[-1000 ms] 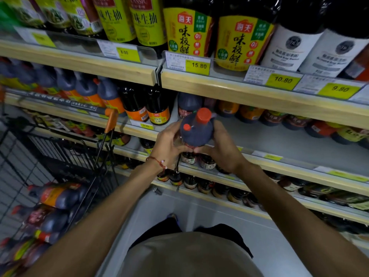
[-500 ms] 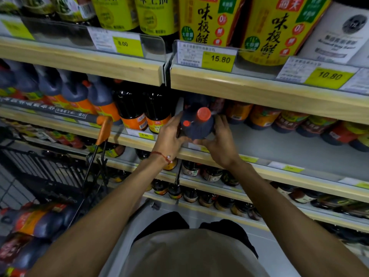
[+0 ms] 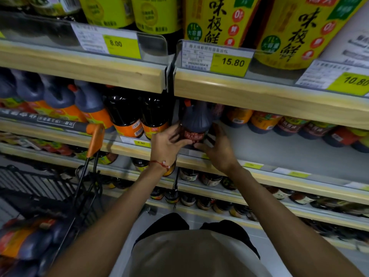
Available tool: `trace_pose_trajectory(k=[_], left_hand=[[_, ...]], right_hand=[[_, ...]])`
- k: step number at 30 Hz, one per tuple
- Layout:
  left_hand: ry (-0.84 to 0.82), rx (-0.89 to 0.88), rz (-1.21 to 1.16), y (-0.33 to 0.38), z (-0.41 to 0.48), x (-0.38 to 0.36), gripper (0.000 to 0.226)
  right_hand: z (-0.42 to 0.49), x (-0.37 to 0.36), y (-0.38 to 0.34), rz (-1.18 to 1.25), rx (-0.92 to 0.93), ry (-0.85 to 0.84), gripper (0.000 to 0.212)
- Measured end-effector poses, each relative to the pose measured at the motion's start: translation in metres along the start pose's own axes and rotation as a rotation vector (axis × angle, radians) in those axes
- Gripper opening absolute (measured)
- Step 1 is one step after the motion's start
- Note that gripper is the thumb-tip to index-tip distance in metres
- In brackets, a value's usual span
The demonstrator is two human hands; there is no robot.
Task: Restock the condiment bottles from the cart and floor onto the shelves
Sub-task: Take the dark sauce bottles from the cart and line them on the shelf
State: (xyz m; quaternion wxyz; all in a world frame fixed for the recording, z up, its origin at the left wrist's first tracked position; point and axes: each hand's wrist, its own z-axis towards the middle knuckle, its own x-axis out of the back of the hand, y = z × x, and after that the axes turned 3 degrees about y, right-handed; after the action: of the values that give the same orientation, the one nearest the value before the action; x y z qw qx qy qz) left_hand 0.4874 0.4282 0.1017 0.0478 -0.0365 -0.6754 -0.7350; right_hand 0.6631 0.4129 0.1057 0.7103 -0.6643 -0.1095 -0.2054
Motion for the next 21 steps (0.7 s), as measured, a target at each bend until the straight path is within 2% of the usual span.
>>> trace_pose_trajectory(k=[5, 12, 21], left_hand=[[0.093, -0.130, 0.148, -0.004, -0.005, 0.005, 0.062], [0.198, -0.166, 0.272, -0.005, 0.000, 0.013, 0.055], [0.218, -0.225, 0.356, -0.009, 0.006, 0.018, 0.039]], right_hand=[[0.001, -0.010, 0.000, -0.041, -0.021, 0.043, 0.076], [0.009, -0.028, -0.008, -0.037, -0.002, 0.065, 0.073], [0.011, -0.038, -0.011, -0.105, 0.001, 0.054, 0.075]])
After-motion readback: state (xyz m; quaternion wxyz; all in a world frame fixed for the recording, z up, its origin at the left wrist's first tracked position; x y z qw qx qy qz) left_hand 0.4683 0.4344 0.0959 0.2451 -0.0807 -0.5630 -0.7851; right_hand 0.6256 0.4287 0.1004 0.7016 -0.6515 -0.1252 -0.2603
